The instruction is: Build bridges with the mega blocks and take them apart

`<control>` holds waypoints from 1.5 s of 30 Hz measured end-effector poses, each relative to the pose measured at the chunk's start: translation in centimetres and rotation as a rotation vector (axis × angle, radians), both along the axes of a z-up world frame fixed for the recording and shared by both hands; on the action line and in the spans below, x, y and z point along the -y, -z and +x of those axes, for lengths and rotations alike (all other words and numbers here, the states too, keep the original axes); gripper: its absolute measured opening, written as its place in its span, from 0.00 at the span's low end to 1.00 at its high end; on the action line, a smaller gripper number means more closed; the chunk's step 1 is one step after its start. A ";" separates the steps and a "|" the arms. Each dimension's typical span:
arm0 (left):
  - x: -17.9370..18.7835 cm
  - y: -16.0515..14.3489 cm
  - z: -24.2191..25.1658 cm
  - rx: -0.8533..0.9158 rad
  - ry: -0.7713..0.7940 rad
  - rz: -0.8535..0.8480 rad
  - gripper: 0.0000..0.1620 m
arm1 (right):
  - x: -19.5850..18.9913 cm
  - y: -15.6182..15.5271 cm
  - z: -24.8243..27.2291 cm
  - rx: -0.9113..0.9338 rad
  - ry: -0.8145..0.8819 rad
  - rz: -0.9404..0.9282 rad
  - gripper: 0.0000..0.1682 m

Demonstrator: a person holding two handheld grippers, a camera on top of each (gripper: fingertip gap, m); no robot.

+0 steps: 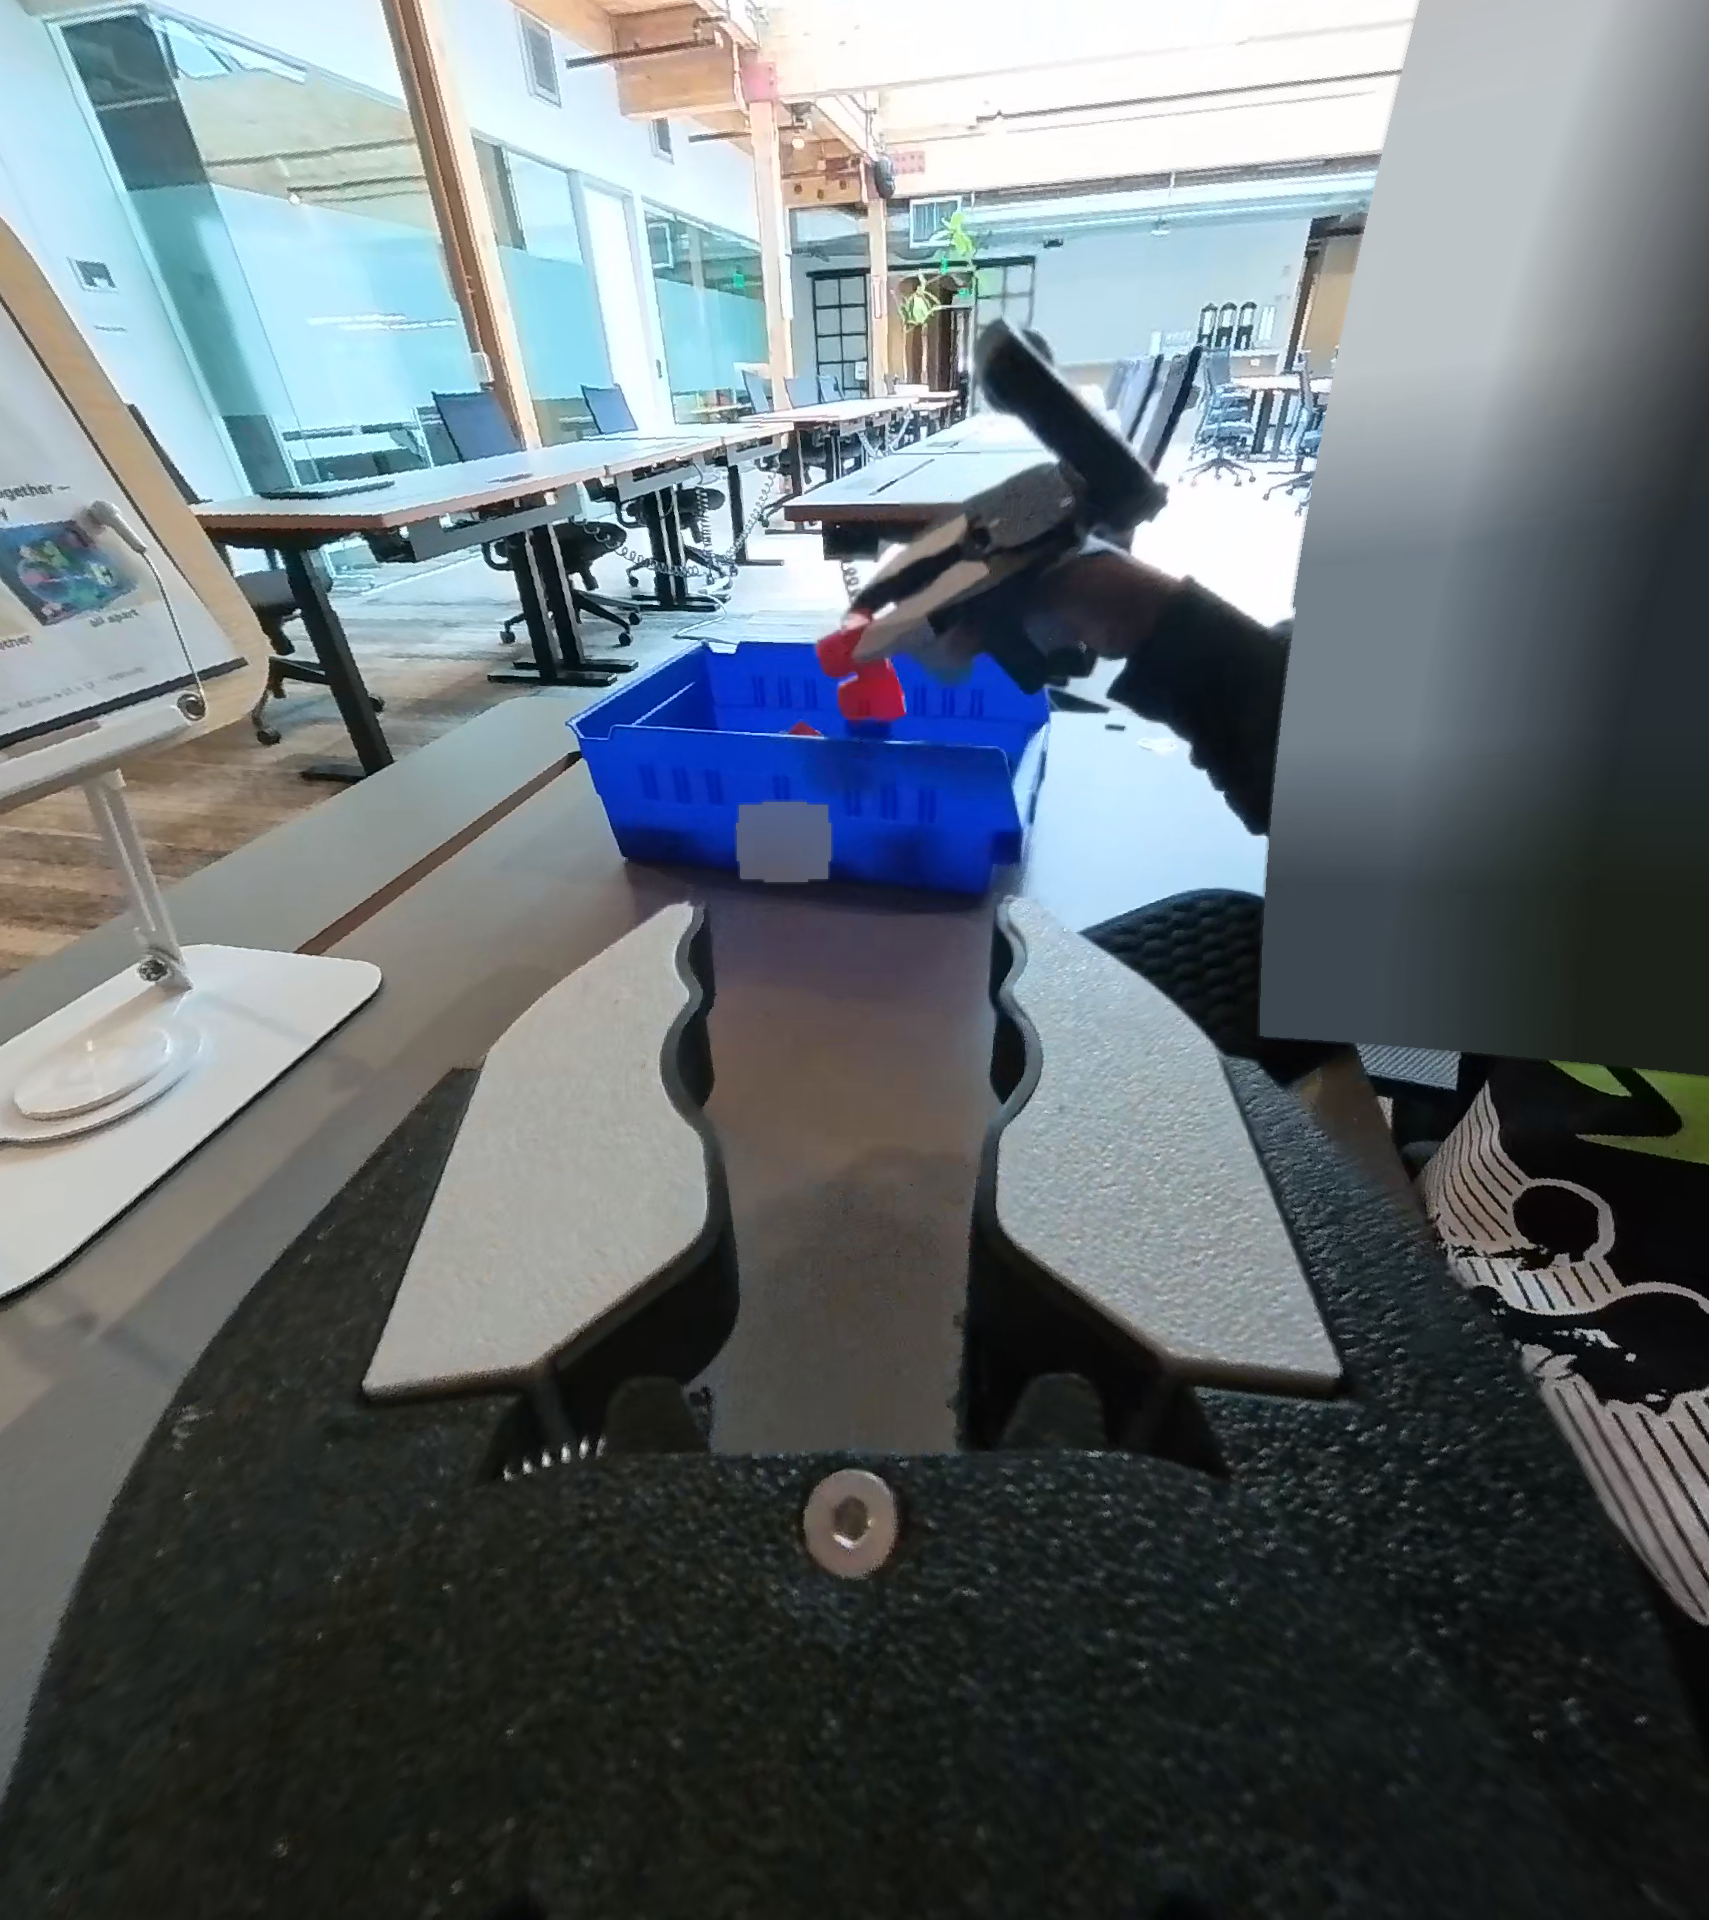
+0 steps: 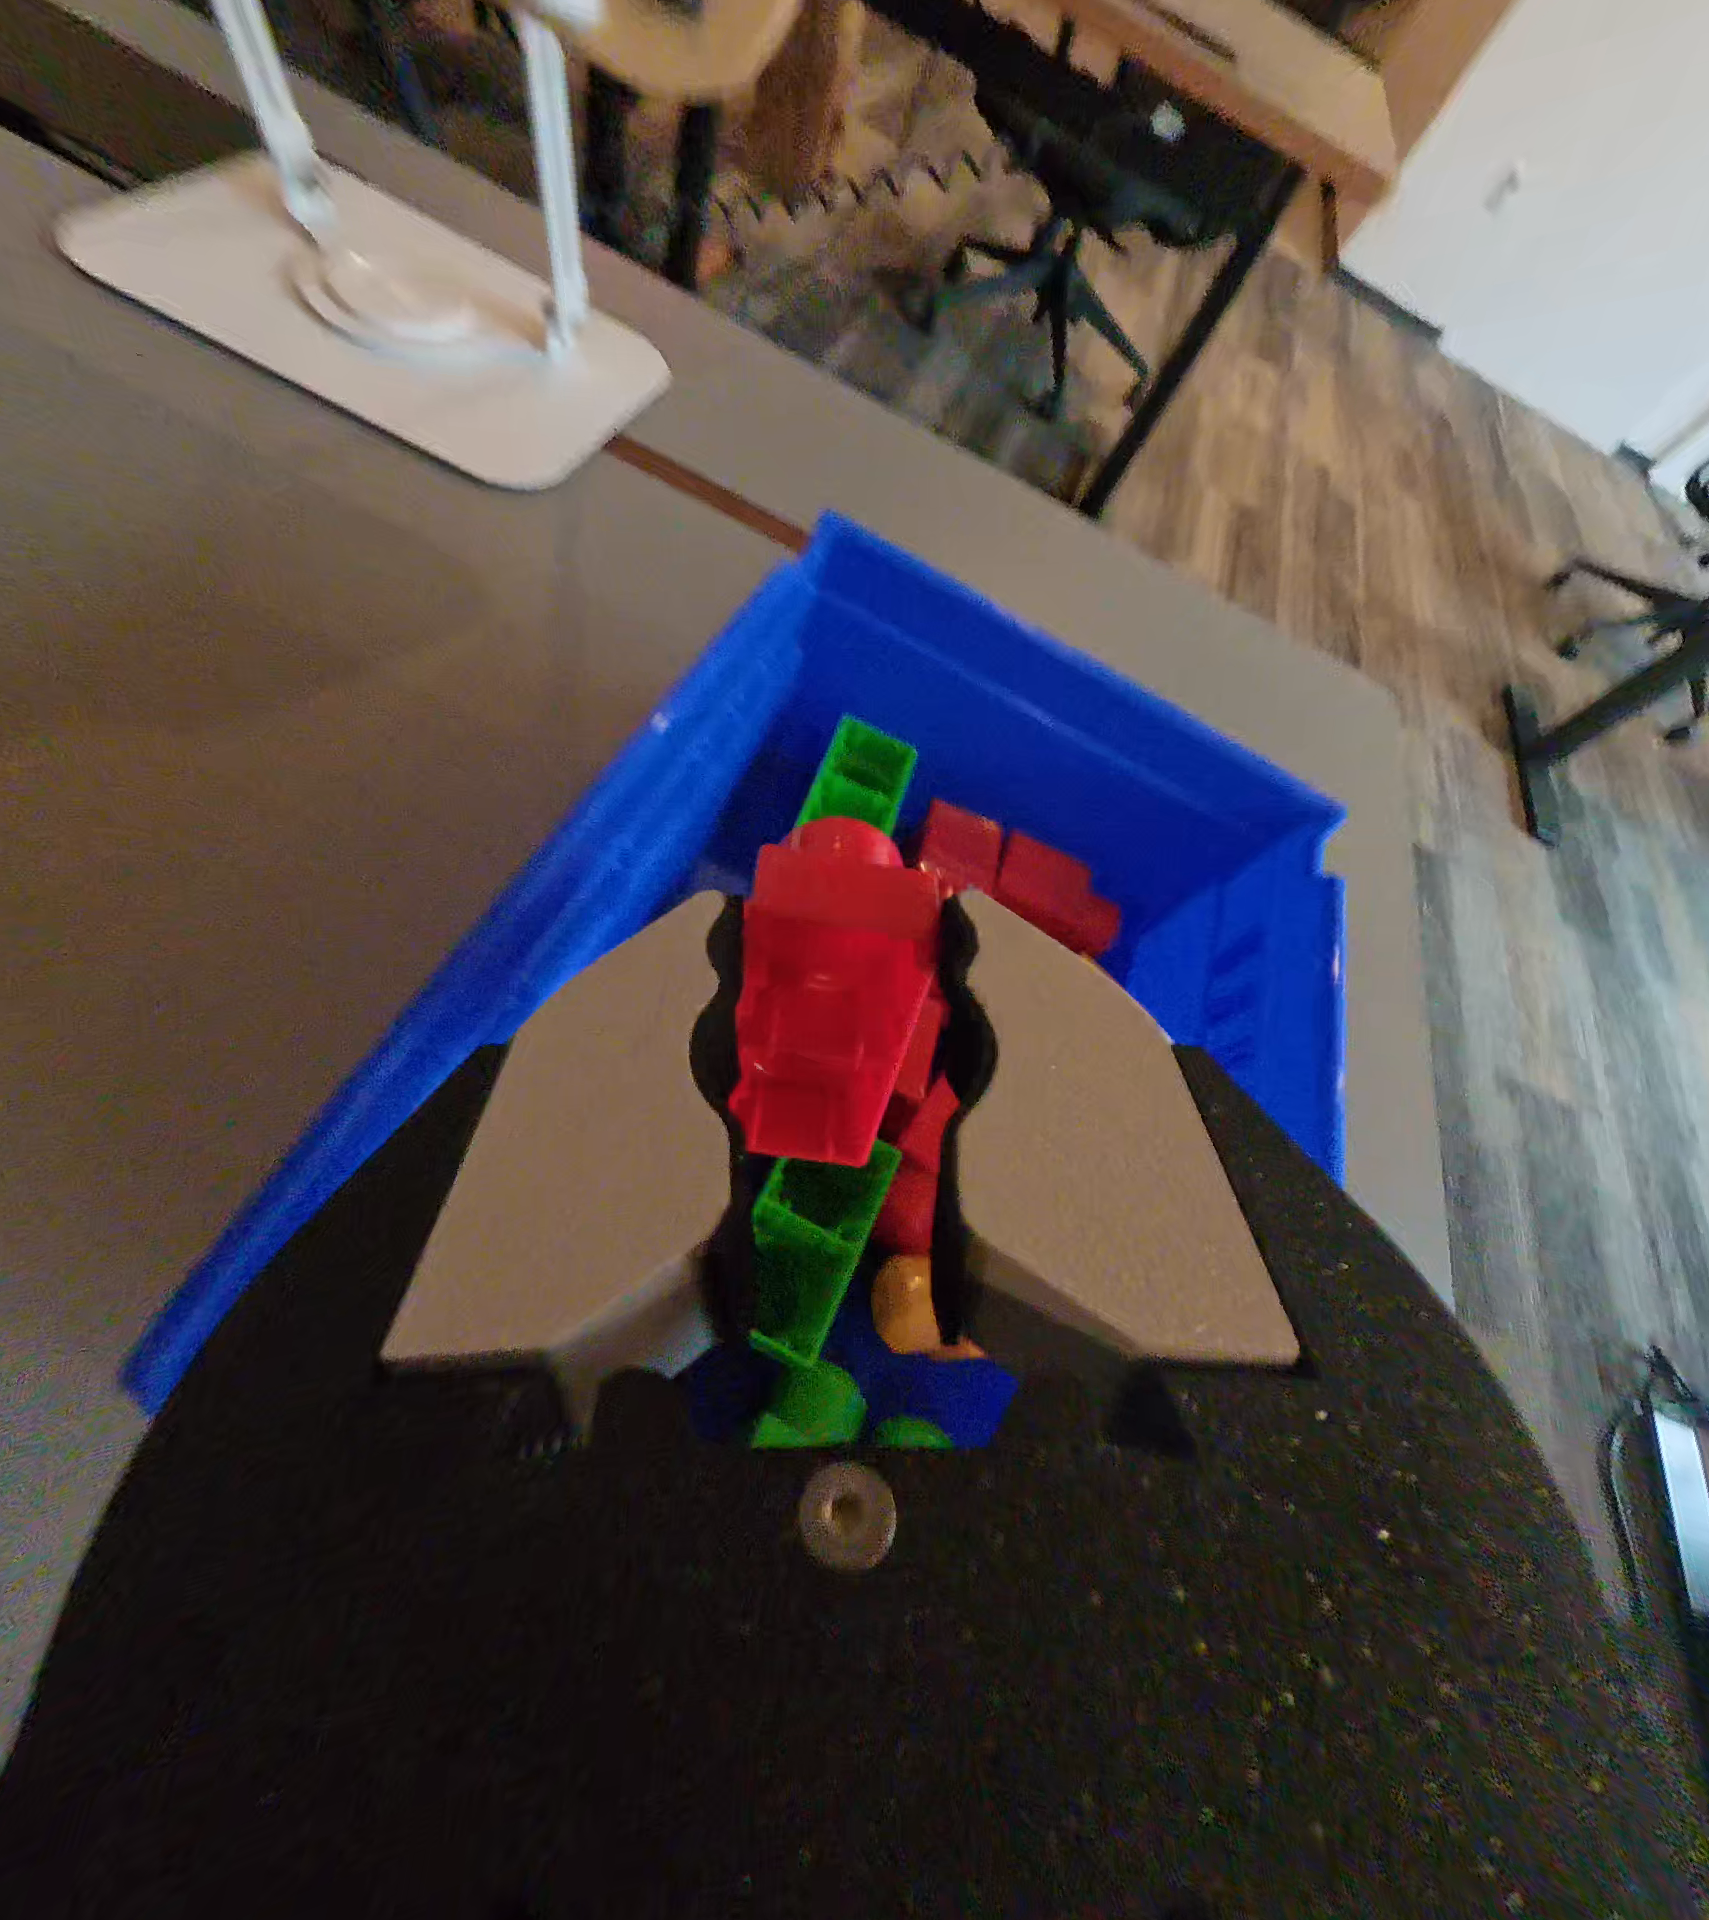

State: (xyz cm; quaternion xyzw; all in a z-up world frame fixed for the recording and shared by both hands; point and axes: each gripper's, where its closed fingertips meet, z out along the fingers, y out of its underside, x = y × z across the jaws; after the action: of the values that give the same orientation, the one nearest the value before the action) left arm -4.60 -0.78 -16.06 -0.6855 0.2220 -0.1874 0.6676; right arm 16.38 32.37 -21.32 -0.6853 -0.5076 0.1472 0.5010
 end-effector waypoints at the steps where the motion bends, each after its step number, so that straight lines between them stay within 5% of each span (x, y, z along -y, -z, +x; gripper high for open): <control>1: 0.0 0.1 0.0 -0.004 -0.002 -0.001 0.31 | -0.5 1.0 0.3 0.020 0.020 -0.014 0.21; 14: -0.3 0.7 -0.4 -0.024 -0.020 -0.017 0.31 | -1.2 5.9 -0.6 0.138 0.028 -0.124 0.22; 26: 0.0 0.0 -1.9 0.000 -0.103 -0.022 0.34 | 0.0 2.1 -1.4 0.040 0.009 -0.085 0.42; 31: 2.3 -1.9 -7.2 -0.022 -0.352 -0.024 0.35 | 2.4 -0.3 -2.1 -0.029 -0.074 -0.035 0.42; 37: 8.9 -3.5 -19.0 -0.038 -0.792 -0.119 0.34 | 4.7 -1.5 -2.9 -0.069 -0.134 0.005 0.42; 45: 17.2 4.3 -33.3 -0.095 -1.264 -0.584 0.34 | 6.1 -2.7 -3.5 -0.079 -0.183 0.054 0.42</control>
State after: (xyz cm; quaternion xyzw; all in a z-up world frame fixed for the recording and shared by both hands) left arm -37.90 -18.02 -20.40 -0.8422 -0.2502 0.2153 0.4264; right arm 12.89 26.29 -18.66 -0.6161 -0.5517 0.2055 0.5232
